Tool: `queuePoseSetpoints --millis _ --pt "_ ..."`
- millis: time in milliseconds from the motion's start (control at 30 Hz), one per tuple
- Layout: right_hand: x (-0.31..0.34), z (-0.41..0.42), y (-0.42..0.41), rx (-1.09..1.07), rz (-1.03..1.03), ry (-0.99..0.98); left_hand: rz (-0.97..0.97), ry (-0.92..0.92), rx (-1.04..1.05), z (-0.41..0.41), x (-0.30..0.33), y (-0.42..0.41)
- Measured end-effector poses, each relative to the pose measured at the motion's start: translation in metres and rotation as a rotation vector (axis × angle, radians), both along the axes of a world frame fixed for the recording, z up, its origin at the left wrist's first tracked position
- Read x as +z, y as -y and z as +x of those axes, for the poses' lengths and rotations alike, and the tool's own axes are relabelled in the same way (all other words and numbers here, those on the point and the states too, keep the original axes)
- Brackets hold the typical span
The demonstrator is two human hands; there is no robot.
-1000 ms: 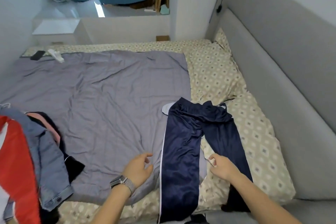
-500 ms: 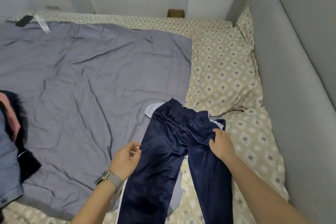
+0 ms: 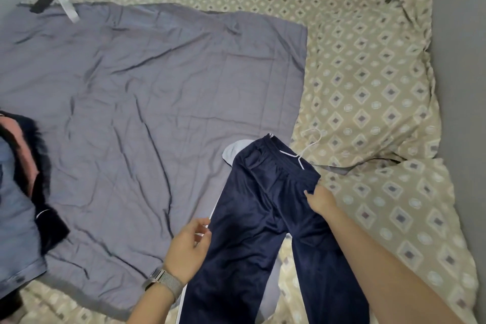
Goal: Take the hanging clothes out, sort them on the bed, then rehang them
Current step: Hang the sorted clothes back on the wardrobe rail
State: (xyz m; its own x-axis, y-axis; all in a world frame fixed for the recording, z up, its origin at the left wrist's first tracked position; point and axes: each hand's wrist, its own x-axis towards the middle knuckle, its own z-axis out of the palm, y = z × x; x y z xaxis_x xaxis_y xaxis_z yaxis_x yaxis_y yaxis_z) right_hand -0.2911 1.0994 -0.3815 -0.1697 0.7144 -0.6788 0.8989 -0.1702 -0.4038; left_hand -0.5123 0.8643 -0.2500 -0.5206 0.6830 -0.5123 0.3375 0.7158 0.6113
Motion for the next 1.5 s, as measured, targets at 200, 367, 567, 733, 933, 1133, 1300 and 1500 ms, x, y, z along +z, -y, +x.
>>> queuePoseSetpoints --millis 200,367,567,733,933,1133,1300,1500 --pt "0.073 -0.034 0.078 -0.079 -0.122 -0.411 0.001 0.025 -0.004 -0.005 0.013 0.022" --pt "0.144 -0.041 0.124 0.237 -0.002 -0.423 0.072 -0.008 0.030 0.001 0.037 0.046" --pt "0.270 -0.050 0.174 0.624 0.351 -0.416 0.308 -0.372 0.316 -0.012 0.089 0.113" --pt "0.354 -0.083 0.249 0.776 0.499 -0.546 0.520 -0.578 0.510 -0.048 0.166 0.237" --pt "0.420 -0.159 0.400 1.021 0.686 -0.787 0.438 -0.814 0.431 -0.082 0.249 0.462" --pt "0.432 -0.242 0.591 1.388 0.639 -0.925 0.323 -0.894 0.626 -0.038 0.288 0.653" --pt "0.458 -0.285 0.741 1.670 0.502 -1.095 0.214 -0.992 0.992 0.012 0.314 0.795" --pt "0.477 -0.317 0.881 1.982 0.298 -1.193 0.091 -1.150 1.426 0.075 0.339 0.904"
